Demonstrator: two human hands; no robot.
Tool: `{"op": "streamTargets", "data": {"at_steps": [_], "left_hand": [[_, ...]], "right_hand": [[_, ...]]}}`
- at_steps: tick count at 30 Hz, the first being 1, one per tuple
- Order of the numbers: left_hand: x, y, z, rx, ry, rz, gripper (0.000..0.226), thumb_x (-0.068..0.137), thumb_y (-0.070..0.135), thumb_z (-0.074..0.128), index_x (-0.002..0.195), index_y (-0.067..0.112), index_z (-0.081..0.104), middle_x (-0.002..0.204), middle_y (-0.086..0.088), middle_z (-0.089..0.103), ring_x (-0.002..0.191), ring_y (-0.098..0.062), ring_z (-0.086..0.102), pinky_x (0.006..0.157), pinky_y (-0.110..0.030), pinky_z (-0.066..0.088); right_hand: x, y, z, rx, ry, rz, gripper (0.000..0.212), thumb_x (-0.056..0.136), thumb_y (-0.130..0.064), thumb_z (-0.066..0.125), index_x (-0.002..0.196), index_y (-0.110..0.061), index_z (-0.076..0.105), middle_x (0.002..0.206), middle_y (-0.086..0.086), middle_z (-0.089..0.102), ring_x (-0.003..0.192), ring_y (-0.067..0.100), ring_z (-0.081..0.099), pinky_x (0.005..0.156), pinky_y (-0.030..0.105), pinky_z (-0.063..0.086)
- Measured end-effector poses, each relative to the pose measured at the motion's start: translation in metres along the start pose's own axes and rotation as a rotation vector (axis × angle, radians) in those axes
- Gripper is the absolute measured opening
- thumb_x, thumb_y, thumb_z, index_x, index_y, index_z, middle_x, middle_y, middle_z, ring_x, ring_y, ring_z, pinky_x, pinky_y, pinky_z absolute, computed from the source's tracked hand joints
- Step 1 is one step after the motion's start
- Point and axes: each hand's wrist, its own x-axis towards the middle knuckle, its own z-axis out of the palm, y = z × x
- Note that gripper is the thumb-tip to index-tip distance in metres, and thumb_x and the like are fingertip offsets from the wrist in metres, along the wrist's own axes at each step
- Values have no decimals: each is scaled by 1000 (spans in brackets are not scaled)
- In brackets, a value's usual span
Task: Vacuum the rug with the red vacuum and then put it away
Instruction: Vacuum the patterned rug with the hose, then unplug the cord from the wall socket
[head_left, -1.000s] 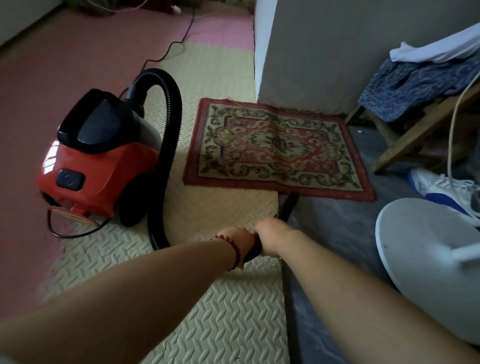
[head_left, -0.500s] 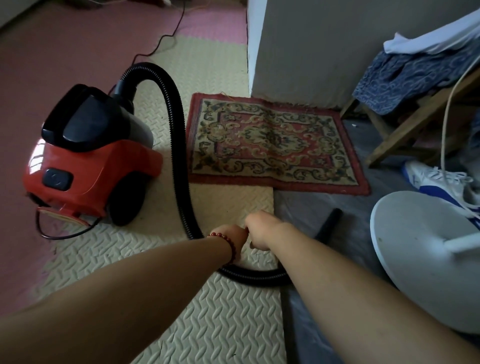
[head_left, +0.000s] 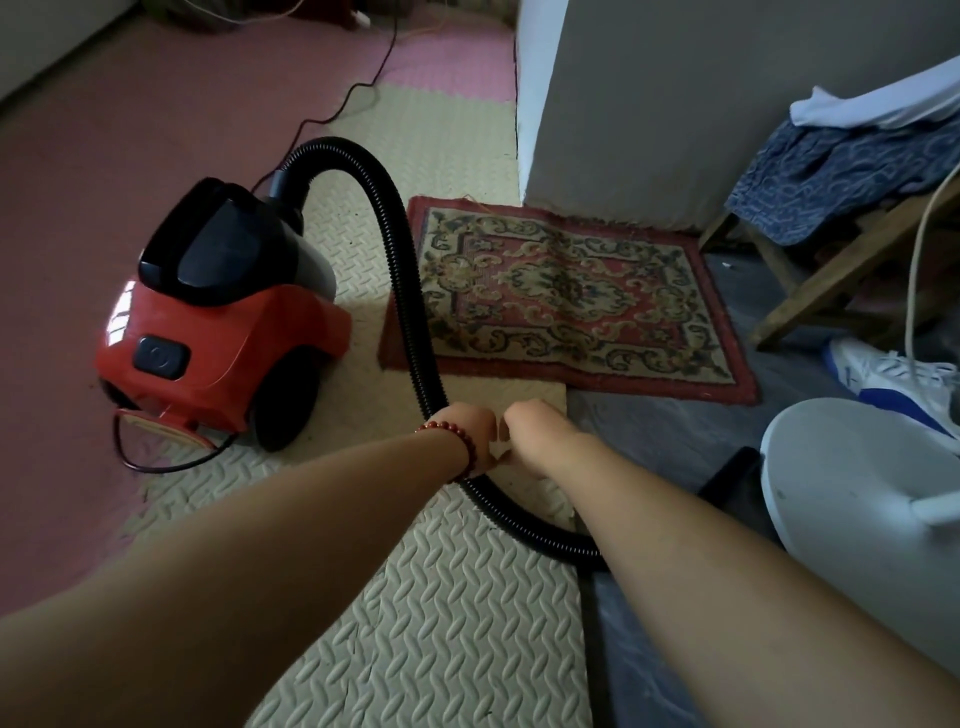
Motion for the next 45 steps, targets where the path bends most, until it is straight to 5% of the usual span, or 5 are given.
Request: {"op": "streamTargets", "data": {"at_steps": [10,20,32,38,45], "left_hand": [[-9,-22,-44,-547,135,-123,39,82,26,67,118,12,61,117,-7,62,110,-23,57,97,-32,46],[-38,-32,-121,-880,359,-154,13,81,15,67,91,17,59,87,2,64,79,-12,59,74,-27,52],[-180,6,-322,-1100,304,-168,25,81,20,70,104,12,63,83,3,59,69,-6,55,51,-8,42],[-269,30,-457,-1275,235,-187,41,77,25,76,113,13,60,110,-4,65,90,-11,59,68,-18,47],[-372,47,-604,-1286,291,-134,25,82,23,70,103,15,61,92,4,64,82,-6,60,68,-18,45]], "right_hand": [[3,-22,-17,630,248,198,7,86,-15,60,82,-19,63,82,0,58,83,19,55,66,23,38],[-28,-63,-100,1062,376,233,13,80,-15,68,88,-24,62,99,2,67,86,19,62,75,29,53],[-177,-131,-287,1202,417,255,27,81,-22,72,103,-16,58,87,-8,56,78,10,55,64,20,42],[-261,-173,-418,1174,513,227,23,81,-20,70,102,-19,61,99,-5,60,77,6,57,63,19,47],[-360,-233,-547,1236,557,166,14,84,-18,68,97,-20,61,92,-6,61,74,-1,54,57,14,42]]}}
